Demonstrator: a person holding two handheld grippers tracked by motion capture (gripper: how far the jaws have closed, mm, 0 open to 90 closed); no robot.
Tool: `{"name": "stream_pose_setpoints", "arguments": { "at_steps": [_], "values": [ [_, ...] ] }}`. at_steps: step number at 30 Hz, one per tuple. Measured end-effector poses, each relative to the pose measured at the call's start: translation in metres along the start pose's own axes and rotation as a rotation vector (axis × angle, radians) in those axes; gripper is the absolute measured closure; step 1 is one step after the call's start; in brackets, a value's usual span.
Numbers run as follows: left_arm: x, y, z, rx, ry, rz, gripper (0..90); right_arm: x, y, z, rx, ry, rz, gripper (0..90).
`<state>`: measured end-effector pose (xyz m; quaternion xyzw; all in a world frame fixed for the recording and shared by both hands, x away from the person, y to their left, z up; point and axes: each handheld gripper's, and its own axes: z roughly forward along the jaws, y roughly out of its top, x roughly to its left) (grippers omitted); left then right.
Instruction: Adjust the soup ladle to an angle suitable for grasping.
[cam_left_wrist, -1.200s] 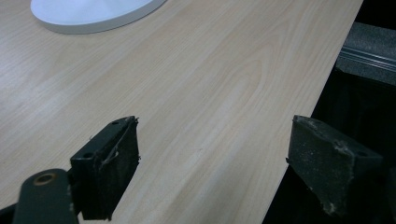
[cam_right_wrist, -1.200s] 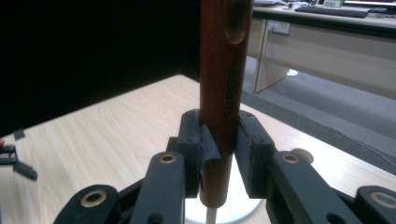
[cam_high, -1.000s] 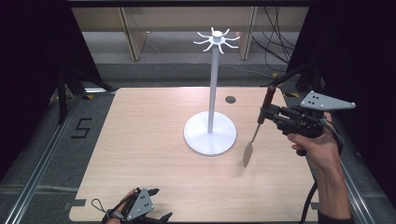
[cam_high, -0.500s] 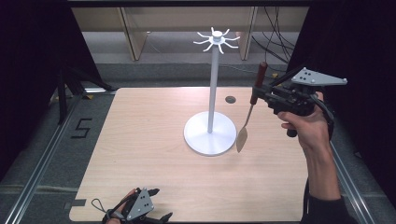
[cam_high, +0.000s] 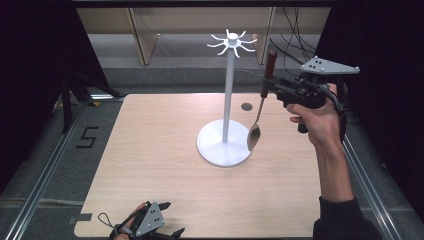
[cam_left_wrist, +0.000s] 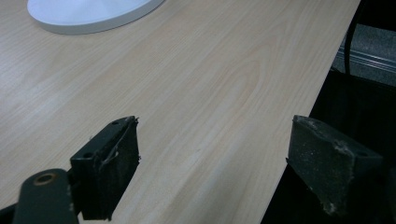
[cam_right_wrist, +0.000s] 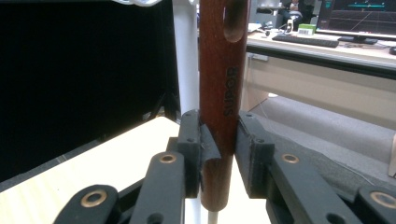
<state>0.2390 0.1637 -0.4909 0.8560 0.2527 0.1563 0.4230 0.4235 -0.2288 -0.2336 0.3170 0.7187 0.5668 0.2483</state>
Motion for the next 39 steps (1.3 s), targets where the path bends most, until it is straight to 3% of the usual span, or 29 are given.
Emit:
{"name": "stream_pose_setpoints", "arguments": {
  "at_steps": [1,2,24,28,29,33,35,39],
  "values": [
    [-0.001,-0.001,0.001,-0.012,0.018,0.000,15.8,0.001,0.001,0.001,0.010,0.005,0.009,73.9],
    [0.000,0.000,0.000,0.001,-0.003,-0.006,15.9,0.002,0.003,0.003,0.009,0.004,0.006,73.9],
    [0.000,0.000,0.000,-0.002,-0.004,-0.003,15.8,0.007,0.018,0.025,0.027,-0.034,-0.021,73.8],
    [-0.001,0.000,0.000,-0.012,0.008,-0.003,15.8,0.010,0.019,0.031,0.032,-0.037,-0.019,73.8],
    [0.000,0.000,-0.001,-0.003,-0.003,-0.002,15.8,0.012,0.019,0.033,0.054,-0.038,-0.024,73.8],
    [0.000,0.000,0.000,-0.007,0.016,0.009,15.8,0.013,0.019,0.037,0.055,-0.037,-0.015,73.8],
    [-0.001,0.000,0.000,-0.014,0.006,-0.003,15.8,0.013,0.018,0.039,0.054,-0.040,-0.031,73.8],
    [-0.001,0.000,0.000,-0.013,0.006,-0.001,15.8,0.013,0.018,0.041,0.051,-0.031,-0.016,73.8]
  ]
}}
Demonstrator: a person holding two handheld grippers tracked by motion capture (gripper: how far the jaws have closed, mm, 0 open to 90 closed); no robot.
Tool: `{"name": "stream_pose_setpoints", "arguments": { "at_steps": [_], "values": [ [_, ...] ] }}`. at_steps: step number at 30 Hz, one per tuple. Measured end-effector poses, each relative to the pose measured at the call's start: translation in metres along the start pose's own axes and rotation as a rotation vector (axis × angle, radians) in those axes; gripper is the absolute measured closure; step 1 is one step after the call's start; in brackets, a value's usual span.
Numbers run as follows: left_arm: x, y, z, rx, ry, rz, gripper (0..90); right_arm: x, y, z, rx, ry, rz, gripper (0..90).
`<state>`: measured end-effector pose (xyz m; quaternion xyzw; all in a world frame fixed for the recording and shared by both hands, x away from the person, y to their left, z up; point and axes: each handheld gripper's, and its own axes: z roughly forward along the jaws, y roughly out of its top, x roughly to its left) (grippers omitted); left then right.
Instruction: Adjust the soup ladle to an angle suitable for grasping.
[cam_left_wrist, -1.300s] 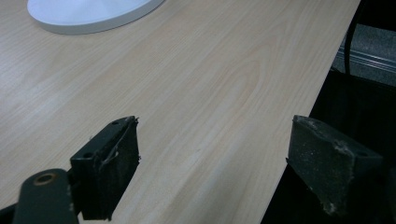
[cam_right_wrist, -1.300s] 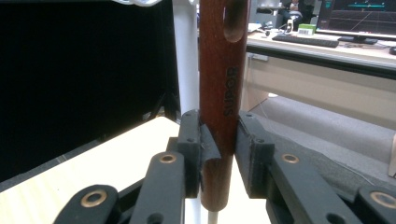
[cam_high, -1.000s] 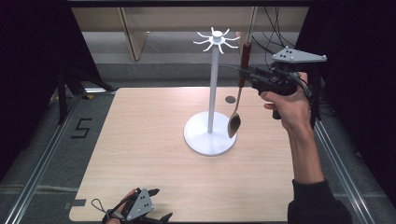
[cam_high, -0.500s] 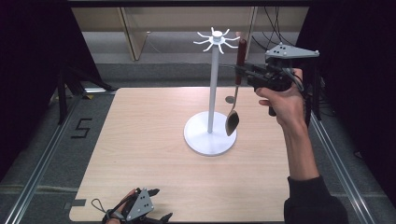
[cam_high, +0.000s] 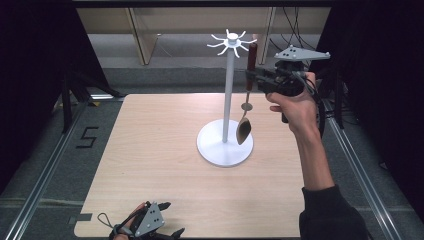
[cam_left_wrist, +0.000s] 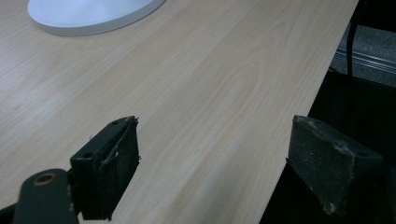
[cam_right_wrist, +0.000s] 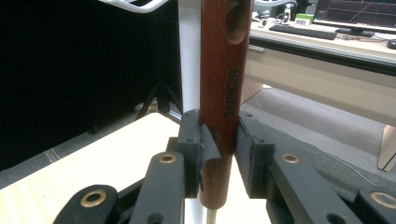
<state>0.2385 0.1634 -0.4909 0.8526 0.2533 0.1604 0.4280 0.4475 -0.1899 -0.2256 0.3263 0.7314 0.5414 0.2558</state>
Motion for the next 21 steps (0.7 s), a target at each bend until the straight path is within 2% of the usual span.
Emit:
{"name": "stream_pose_setpoints", "arguments": {
  "at_steps": [3,5,6,7,10,13,14,15,16,18,19,21],
  "values": [
    [0.000,0.000,0.000,0.000,0.000,-0.001,15.8,0.001,0.001,0.001,0.006,-0.008,0.008,73.8],
    [0.001,0.000,0.000,0.010,0.011,0.014,15.8,0.001,0.002,0.002,0.015,0.000,0.013,73.7],
    [0.001,0.000,0.000,0.004,0.007,0.011,15.8,0.001,0.002,0.002,0.009,-0.005,0.007,73.7],
    [-0.001,0.000,0.000,-0.009,-0.005,-0.010,15.8,0.000,0.003,0.004,0.002,-0.006,-0.001,73.7],
    [0.000,0.000,0.000,-0.001,0.000,0.000,15.8,0.002,0.003,0.006,0.020,-0.010,0.005,73.8],
    [0.000,0.000,-0.001,0.004,-0.005,-0.002,15.8,0.002,0.003,0.009,0.005,-0.013,-0.005,73.7],
    [-0.001,0.000,0.000,-0.007,-0.014,-0.016,15.8,0.003,0.003,0.009,0.014,0.000,0.012,73.7],
    [0.000,0.000,-0.001,0.007,-0.010,-0.003,15.8,0.003,0.003,0.010,0.006,-0.009,0.008,73.7],
    [0.000,0.000,-0.001,0.004,-0.013,-0.004,15.8,0.002,0.003,0.011,0.008,-0.012,-0.003,73.7],
    [-0.001,0.000,0.000,-0.003,0.000,-0.002,15.8,0.003,0.003,0.012,0.006,-0.013,0.004,73.7],
    [0.000,0.001,-0.001,0.002,-0.015,-0.005,15.8,0.003,0.003,0.013,0.008,-0.009,0.009,73.7],
    [0.000,0.000,-0.001,0.007,-0.012,-0.001,15.8,0.003,0.004,0.014,0.006,-0.011,0.004,73.7]
  ]
}}
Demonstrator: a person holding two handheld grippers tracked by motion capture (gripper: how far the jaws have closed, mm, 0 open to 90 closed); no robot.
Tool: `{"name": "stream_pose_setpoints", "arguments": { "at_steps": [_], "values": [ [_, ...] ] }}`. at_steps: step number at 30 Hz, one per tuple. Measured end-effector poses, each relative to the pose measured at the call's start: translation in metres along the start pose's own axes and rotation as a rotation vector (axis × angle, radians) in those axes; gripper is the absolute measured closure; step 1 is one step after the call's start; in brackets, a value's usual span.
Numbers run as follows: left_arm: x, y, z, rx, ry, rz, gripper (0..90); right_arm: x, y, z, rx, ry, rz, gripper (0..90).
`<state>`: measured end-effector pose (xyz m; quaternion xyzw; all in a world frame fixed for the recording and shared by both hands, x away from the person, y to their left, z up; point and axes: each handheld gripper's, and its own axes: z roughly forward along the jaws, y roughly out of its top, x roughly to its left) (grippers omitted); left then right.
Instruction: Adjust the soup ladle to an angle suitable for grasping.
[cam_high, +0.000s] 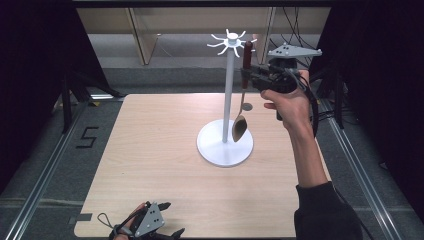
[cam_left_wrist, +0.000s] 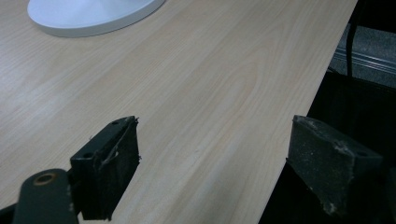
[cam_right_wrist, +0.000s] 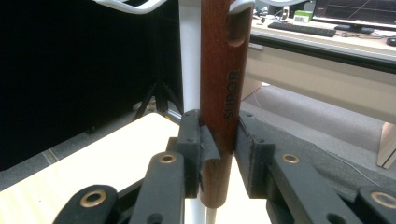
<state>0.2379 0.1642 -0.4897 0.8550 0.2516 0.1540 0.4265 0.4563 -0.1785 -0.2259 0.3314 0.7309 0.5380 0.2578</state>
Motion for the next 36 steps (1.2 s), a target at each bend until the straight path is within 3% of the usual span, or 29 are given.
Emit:
{"name": "stream_pose_setpoints", "arguments": {
  "at_steps": [1,2,3,8,11,16,17,18,22,23,30,31,35,36],
  "values": [
    [0.001,0.000,0.000,0.006,0.004,0.005,15.8,0.000,0.000,0.000,0.000,0.000,0.000,73.7],
    [-0.001,0.000,0.001,-0.016,-0.001,-0.016,15.8,0.000,0.000,0.000,0.001,0.000,-0.002,73.7],
    [0.001,0.000,0.000,0.007,0.004,0.006,15.8,0.001,0.000,0.000,0.004,0.006,0.016,73.5],
    [-0.001,-0.001,0.002,-0.016,0.005,-0.009,15.8,0.000,-0.002,-0.001,-0.013,0.020,0.016,71.9],
    [-0.001,-0.001,0.002,-0.015,0.009,-0.004,15.8,-0.001,-0.003,-0.009,-0.029,0.025,0.049,64.8],
    [-0.001,0.000,0.002,-0.014,0.007,-0.009,15.8,0.001,-0.008,-0.017,-0.016,0.029,0.020,56.9],
    [0.000,-0.001,0.002,0.003,0.022,0.010,15.8,0.001,-0.010,-0.019,-0.021,0.028,0.013,55.4],
    [0.000,0.000,0.001,0.002,0.003,0.002,15.8,0.001,-0.012,-0.021,-0.016,0.028,0.023,54.0],
    [0.000,-0.001,0.002,0.003,0.015,0.007,15.8,0.000,-0.020,-0.028,-0.026,0.035,0.023,51.4],
    [0.000,-0.001,0.002,-0.005,0.014,0.000,15.8,0.001,-0.027,-0.033,-0.019,0.037,0.045,49.6],
    [0.000,0.000,0.001,0.001,0.010,0.002,15.8,-0.002,-0.047,-0.041,-0.025,0.045,0.037,47.4],
    [0.000,0.000,0.001,0.004,0.004,-0.003,15.8,0.000,-0.054,-0.043,-0.016,0.050,0.057,45.9],
    [0.000,0.000,0.001,-0.001,0.016,0.001,15.8,-0.001,-0.063,-0.045,-0.018,0.056,0.039,45.2],
    [0.000,-0.001,0.001,-0.005,0.018,0.001,15.8,0.001,-0.069,-0.049,-0.012,0.069,0.056,44.5]
  ]
}}
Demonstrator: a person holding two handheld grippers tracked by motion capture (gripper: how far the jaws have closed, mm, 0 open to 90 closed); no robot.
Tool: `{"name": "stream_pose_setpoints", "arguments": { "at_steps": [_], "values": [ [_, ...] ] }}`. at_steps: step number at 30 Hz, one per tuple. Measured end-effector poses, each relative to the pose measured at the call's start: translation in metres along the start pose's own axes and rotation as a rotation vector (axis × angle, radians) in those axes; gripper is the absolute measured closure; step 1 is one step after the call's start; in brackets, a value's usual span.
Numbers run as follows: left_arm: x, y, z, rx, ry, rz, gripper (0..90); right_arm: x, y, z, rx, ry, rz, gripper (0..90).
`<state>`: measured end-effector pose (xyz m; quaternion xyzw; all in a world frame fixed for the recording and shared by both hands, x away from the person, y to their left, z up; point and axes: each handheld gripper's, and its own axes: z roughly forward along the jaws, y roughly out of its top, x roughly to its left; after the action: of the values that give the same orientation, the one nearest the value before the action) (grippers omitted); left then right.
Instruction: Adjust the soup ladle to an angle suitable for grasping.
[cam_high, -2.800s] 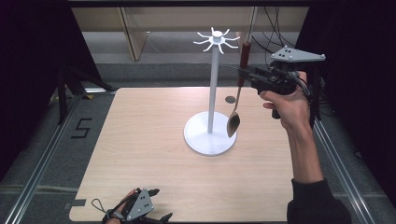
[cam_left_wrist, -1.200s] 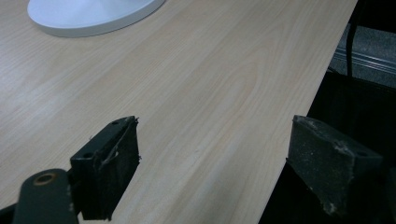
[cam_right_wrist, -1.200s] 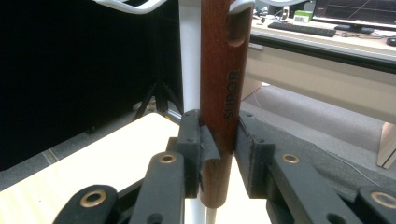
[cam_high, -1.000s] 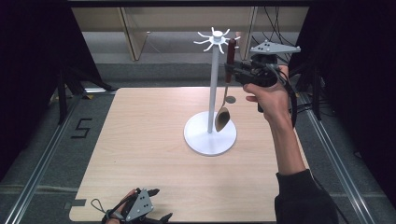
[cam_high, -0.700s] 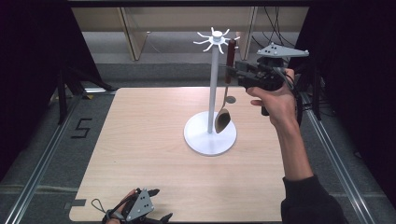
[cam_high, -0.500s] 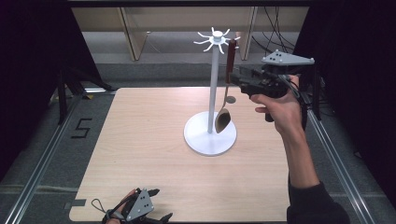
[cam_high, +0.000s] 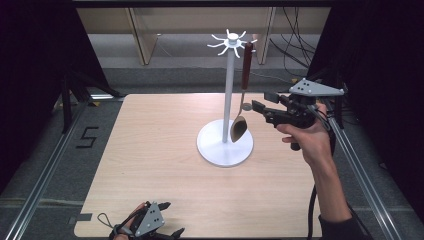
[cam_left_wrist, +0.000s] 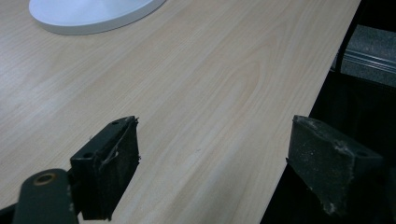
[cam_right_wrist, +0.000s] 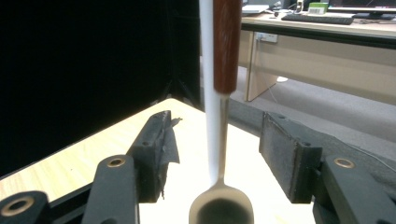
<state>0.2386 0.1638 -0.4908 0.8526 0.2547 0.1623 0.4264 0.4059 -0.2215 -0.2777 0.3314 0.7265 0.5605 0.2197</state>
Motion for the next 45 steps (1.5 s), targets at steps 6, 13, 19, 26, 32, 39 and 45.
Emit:
{"name": "stream_pose_setpoints", "arguments": {
  "at_steps": [6,13,19,26,32,39,45],
  "values": [
    [0.001,0.000,0.000,0.005,0.000,0.014,15.8,0.002,-0.022,-0.006,-0.031,0.026,0.019,43.7],
    [0.000,0.000,0.000,-0.002,-0.005,-0.001,15.8,0.000,-0.039,-0.009,-0.022,0.039,0.036,43.6],
    [0.000,0.000,0.000,-0.011,0.000,-0.003,15.8,0.000,-0.054,-0.011,0.024,0.040,0.066,43.5],
    [0.000,0.000,0.000,-0.017,0.001,-0.003,15.8,0.001,-0.062,-0.005,0.039,0.049,0.046,43.2],
    [0.000,0.001,0.000,-0.013,0.003,0.005,15.8,0.002,-0.071,-0.001,0.067,0.058,0.036,42.8],
    [0.000,0.001,0.000,-0.003,-0.012,-0.013,15.7,0.001,-0.084,0.004,0.108,0.062,0.017,42.4],
    [0.001,0.001,-0.001,-0.008,-0.009,-0.014,15.7,0.000,-0.096,0.007,0.155,0.074,0.056,41.8]
  ]
}}
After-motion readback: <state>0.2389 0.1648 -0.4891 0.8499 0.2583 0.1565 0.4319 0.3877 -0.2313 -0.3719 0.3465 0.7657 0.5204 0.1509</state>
